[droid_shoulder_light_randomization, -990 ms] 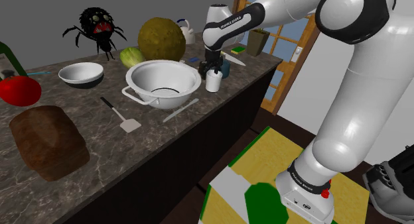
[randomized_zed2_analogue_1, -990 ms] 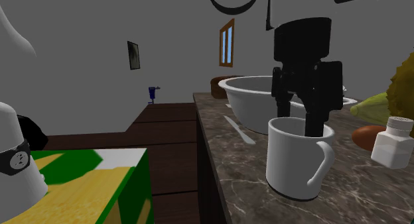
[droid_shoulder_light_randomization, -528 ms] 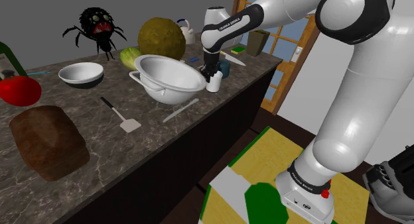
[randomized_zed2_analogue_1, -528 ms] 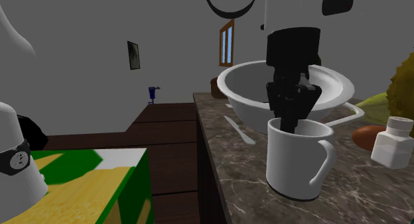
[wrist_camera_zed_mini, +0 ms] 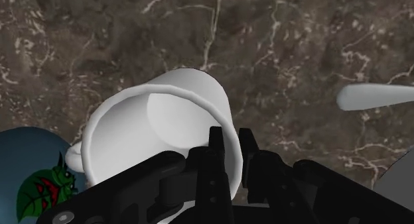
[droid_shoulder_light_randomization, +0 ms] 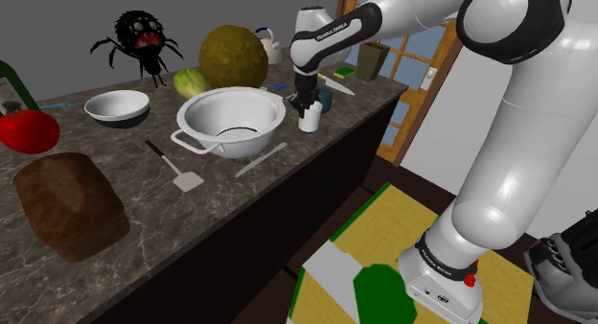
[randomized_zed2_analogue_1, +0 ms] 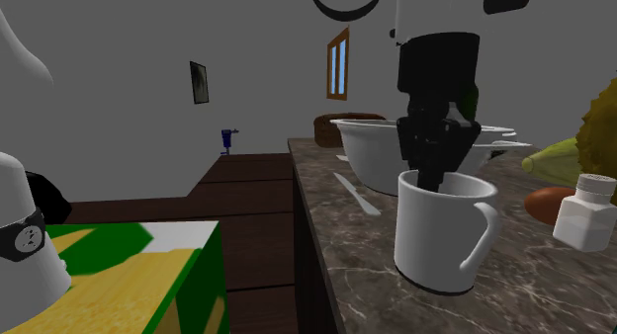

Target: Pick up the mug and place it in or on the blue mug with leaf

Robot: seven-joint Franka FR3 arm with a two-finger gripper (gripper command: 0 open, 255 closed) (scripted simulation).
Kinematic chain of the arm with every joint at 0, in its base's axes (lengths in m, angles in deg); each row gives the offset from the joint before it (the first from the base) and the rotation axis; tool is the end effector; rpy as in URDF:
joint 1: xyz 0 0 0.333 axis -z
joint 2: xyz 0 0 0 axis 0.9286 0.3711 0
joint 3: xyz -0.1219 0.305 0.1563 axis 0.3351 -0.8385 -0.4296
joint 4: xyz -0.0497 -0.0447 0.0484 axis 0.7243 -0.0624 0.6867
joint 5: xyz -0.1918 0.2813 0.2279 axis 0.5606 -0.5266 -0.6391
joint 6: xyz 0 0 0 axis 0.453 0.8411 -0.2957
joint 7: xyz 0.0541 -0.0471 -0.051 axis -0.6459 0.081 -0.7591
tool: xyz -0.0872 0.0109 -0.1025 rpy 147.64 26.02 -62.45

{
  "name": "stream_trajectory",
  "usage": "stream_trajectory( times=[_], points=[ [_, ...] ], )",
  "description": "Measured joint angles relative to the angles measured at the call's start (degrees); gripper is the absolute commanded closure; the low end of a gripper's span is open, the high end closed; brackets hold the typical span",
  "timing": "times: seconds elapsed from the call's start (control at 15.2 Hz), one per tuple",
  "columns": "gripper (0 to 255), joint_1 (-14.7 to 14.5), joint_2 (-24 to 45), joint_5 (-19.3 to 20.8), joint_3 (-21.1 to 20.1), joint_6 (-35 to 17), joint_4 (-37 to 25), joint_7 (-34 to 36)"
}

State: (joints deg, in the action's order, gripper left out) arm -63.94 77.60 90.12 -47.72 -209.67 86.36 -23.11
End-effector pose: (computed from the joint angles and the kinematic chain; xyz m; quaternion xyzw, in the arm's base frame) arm 0.6226 -0.0700 0.3726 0.9994 -0.0096 -0.0064 0.0340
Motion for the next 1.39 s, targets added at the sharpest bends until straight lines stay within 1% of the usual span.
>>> stream_trajectory(
  times=[0.86, 1.39],
  points=[
    [255, -0.09, -3.95, -0.23, -0.07, 9.08, -5.04, -0.55],
    [255, -0.03, -5.20, -0.36, -0.03, 14.82, -9.56, -1.07]
  ],
)
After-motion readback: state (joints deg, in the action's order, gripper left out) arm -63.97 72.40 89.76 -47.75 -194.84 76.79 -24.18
